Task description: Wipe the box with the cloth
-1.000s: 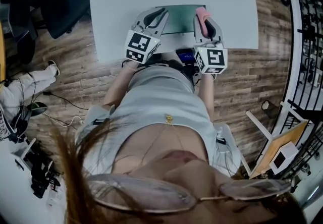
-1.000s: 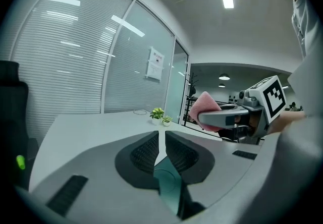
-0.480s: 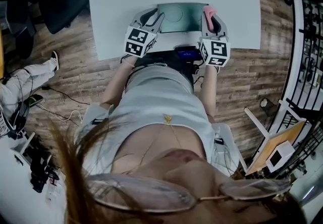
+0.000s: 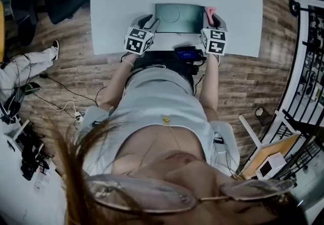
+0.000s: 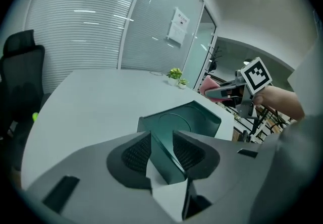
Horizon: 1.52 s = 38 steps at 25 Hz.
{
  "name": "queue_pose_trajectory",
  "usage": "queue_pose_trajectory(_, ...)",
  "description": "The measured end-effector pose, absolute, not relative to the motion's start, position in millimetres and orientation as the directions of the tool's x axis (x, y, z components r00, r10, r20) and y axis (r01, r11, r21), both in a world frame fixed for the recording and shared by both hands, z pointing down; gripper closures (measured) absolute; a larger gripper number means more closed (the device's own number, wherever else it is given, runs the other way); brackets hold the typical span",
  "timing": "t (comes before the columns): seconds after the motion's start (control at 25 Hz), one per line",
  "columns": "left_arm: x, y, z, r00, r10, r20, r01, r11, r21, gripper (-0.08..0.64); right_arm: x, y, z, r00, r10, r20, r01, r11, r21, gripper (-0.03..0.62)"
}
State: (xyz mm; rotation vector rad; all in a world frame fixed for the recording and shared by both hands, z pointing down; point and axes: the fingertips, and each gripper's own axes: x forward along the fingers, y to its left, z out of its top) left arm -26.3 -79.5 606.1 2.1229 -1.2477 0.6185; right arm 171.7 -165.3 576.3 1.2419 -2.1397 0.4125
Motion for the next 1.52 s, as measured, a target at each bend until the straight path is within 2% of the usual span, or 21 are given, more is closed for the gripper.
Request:
queue_pose_trajectory(0.2,-27.0,-68.6,627.8,0.407,-0.584,0.703,-0.91,-0.331,0.251,0.428,166.6,-175.0,607.5,-0.362,-0.579,0.731,-0.834,0.551,0.023,0.551)
queue_pose_trajectory(0.44,-27.7,-63.9,634.9,0.358,-0.608,0.708,-0.932,-0.271,0.239,0.428,161.0,-179.0,629.0,-0.386,-0.523,0.76,-0.813,0.583,-0.012,0.551)
queue_pose_trajectory(0.72,-31.1,-62.3,631.8,0.305,-0.631,0.713,-0.95,-0.257,0.179,0.414,150.8,-185.7,634.7,-0.391,-0.528,0.754,-0.793,0.608,0.014,0.551)
queue_pose_trajectory(1.04,-23.0,-59.5,632.5,0.313,-0.623,0.716,-0.946,-0.275,0.174,0.414,141.2,-182.5,636.7,-0.367,-0.535,0.761,-0.755,0.65,0.092,0.551)
queue_pose_trajectory(1.52,-24.0,-64.2,635.0,0.375,-0.589,0.716,-0.914,-0.364,0.179,0.403,141.7,-186.7,640.9,-0.379,-0.522,0.764,-0.805,0.593,0.006,0.552)
